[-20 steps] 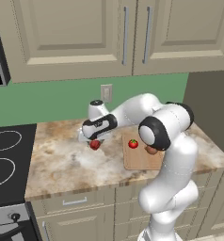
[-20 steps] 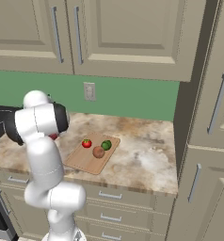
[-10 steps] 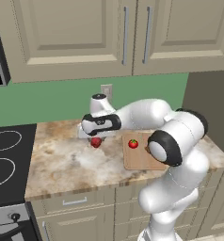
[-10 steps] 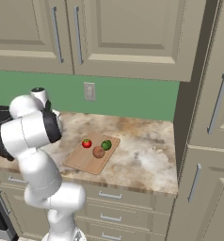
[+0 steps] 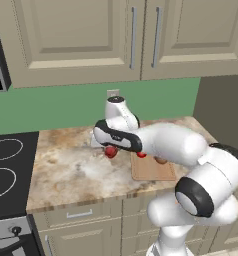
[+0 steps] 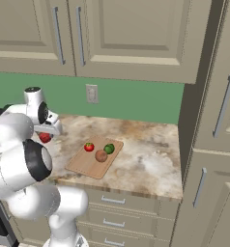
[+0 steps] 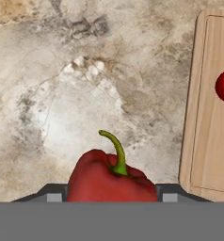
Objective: Place the avocado, onion, tomato, and bell pepper on the cutting board.
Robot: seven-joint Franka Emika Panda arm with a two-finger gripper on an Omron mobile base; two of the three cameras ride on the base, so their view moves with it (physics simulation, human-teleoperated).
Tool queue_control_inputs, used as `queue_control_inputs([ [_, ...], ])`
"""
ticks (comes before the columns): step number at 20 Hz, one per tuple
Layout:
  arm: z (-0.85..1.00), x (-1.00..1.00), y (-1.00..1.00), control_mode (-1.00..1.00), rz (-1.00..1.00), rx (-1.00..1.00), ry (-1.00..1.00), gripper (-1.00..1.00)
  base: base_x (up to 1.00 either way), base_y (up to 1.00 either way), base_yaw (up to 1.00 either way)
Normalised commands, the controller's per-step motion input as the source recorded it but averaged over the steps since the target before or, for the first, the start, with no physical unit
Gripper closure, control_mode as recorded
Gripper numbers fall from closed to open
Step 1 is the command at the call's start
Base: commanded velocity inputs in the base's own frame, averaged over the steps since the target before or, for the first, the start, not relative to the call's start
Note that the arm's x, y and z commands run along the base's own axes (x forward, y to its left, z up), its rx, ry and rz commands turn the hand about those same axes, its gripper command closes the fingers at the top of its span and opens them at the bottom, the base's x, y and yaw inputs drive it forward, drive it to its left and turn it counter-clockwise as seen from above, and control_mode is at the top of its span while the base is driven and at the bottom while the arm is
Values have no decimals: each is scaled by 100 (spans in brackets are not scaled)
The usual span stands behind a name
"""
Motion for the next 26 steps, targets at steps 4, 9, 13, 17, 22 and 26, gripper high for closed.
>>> queue_control_inputs([
  [4, 38, -65, -49, -100, 0, 0, -6, 100, 0, 0, 0],
  [9, 32, -55, -59, -100, 0, 0, -7, 100, 0, 0, 0],
  [13, 23, -39, -55, -100, 0, 0, -4, 100, 0, 0, 0],
  [17, 13, -25, -54, -100, 0, 0, -1, 100, 0, 0, 0],
  [22, 3, -4, -39, -100, 0, 0, 0, 100, 0, 0, 0],
  [26, 0, 0, -25, -100, 0, 0, 0, 100, 0, 0, 0],
])
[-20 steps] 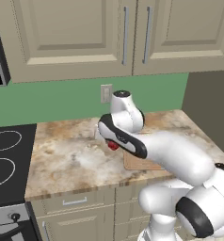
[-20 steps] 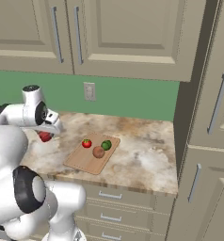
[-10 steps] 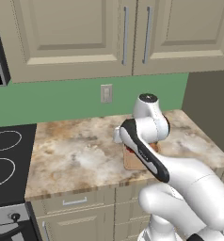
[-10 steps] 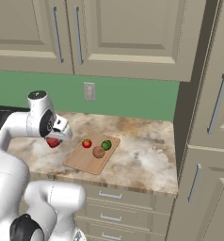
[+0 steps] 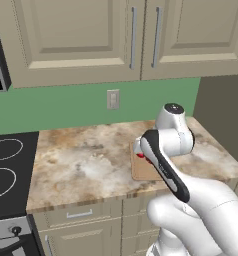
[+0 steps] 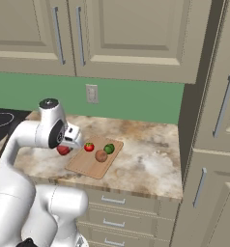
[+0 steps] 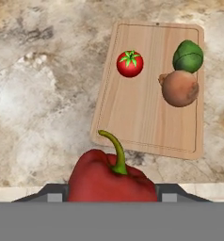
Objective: Place the avocado, onion, tomato, and bell pepper on the cutting board.
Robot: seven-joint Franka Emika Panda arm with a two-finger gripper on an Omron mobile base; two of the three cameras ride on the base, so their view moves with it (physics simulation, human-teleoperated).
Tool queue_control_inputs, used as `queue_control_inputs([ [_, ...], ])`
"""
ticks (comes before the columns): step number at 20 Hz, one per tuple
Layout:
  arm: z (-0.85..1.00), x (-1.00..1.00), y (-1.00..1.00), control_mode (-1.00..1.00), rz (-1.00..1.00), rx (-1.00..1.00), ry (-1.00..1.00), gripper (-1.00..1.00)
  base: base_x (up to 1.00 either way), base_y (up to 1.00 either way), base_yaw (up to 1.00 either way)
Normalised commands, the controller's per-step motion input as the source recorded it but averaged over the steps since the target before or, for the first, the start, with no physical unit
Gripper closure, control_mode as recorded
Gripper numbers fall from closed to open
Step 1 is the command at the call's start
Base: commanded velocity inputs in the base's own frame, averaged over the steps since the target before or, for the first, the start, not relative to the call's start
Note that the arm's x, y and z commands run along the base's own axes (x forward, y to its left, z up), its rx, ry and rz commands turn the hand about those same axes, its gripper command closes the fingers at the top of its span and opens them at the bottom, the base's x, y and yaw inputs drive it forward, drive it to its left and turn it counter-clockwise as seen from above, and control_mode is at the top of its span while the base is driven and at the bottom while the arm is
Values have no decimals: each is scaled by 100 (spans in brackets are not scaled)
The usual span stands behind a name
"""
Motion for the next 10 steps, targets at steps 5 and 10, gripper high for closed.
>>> queue_control_inputs([
  [5, 0, 20, -11, -100, 0, 0, 0, 100, 0, 0, 0],
  [10, -1, 33, -6, -100, 0, 0, 0, 100, 0, 0, 0],
])
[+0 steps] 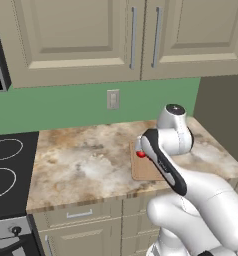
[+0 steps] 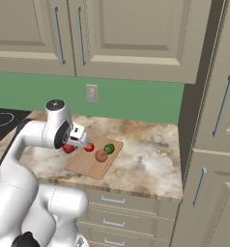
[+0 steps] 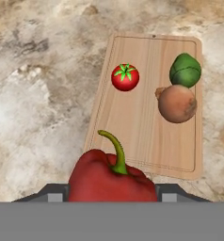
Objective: Place the avocado, onion, tomato, and bell pepper on the cutting board.
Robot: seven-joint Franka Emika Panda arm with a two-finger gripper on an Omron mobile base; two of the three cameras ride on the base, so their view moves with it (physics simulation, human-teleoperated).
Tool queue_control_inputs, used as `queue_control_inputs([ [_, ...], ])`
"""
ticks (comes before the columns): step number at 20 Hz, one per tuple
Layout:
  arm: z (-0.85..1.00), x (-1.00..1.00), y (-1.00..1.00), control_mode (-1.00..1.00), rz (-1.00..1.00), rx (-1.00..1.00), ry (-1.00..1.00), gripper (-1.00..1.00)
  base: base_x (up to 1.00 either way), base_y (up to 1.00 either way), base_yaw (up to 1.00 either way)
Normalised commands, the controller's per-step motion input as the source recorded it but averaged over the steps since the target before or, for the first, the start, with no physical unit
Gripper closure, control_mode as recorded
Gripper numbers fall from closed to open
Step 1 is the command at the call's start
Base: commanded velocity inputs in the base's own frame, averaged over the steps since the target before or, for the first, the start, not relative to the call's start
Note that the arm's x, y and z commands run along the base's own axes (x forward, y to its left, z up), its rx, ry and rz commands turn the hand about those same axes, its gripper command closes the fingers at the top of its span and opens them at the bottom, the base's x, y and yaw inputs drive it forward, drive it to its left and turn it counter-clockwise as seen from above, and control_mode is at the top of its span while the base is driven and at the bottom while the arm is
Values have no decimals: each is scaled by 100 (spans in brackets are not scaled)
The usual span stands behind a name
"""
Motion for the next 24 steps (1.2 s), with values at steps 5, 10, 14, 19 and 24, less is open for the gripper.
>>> queue_control_inputs([
  [5, -8, 18, -12, -100, 0, 0, 0, 100, 0, 0, 0],
  [10, -21, 6, -12, -100, 0, 0, 0, 100, 0, 0, 0],
  [14, -30, 10, -2, -100, 0, 0, 4, 100, 0, 0, 0],
  [19, -25, 11, 0, -100, 0, 0, 3, 100, 0, 0, 0],
  [24, -22, 3, 0, -100, 0, 0, 2, 100, 0, 0, 0],
])
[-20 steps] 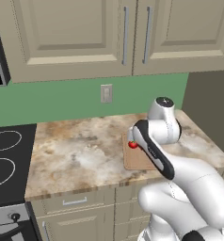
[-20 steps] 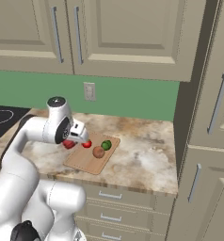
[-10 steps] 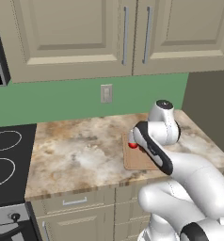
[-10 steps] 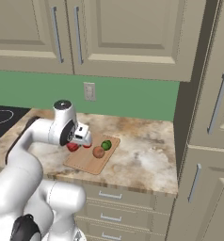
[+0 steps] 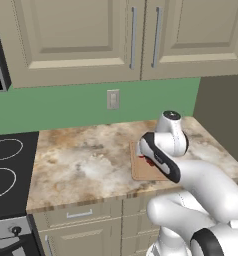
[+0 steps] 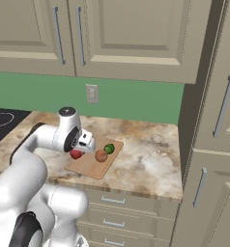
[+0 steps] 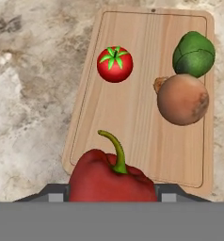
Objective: Place the avocado, onion, tomato, and bell pepper on the cutting board.
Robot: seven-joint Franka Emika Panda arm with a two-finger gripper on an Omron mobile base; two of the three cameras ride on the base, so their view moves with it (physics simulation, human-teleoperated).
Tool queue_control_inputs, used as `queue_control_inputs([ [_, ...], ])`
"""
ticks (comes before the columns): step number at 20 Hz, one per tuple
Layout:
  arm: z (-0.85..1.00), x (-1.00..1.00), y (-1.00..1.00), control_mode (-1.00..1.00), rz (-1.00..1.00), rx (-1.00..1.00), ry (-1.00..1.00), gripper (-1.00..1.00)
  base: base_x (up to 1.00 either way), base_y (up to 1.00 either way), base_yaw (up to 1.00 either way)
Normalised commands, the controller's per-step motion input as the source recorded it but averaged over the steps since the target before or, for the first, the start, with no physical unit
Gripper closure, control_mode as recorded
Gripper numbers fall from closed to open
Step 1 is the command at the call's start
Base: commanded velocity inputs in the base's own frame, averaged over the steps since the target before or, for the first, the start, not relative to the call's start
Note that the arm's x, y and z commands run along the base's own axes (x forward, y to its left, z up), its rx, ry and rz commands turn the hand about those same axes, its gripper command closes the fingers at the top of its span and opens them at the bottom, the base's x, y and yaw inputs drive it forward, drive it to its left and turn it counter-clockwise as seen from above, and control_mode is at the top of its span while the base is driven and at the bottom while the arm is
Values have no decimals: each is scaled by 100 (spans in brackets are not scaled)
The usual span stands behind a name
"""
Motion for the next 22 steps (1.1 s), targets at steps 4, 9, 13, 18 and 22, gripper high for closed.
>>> queue_control_inputs([
  [4, -23, 3, 0, -100, 0, 0, 2, 100, 0, 0, 0],
  [9, -21, 3, 0, -100, 0, 0, 1, 100, 0, 0, 0],
  [13, -22, 7, 0, -100, 0, 0, 1, 100, 0, 0, 0],
  [18, -22, 9, 0, -100, 0, 0, 2, 100, 0, 0, 0],
  [22, -20, 13, 0, -100, 0, 0, 1, 100, 0, 0, 0],
])
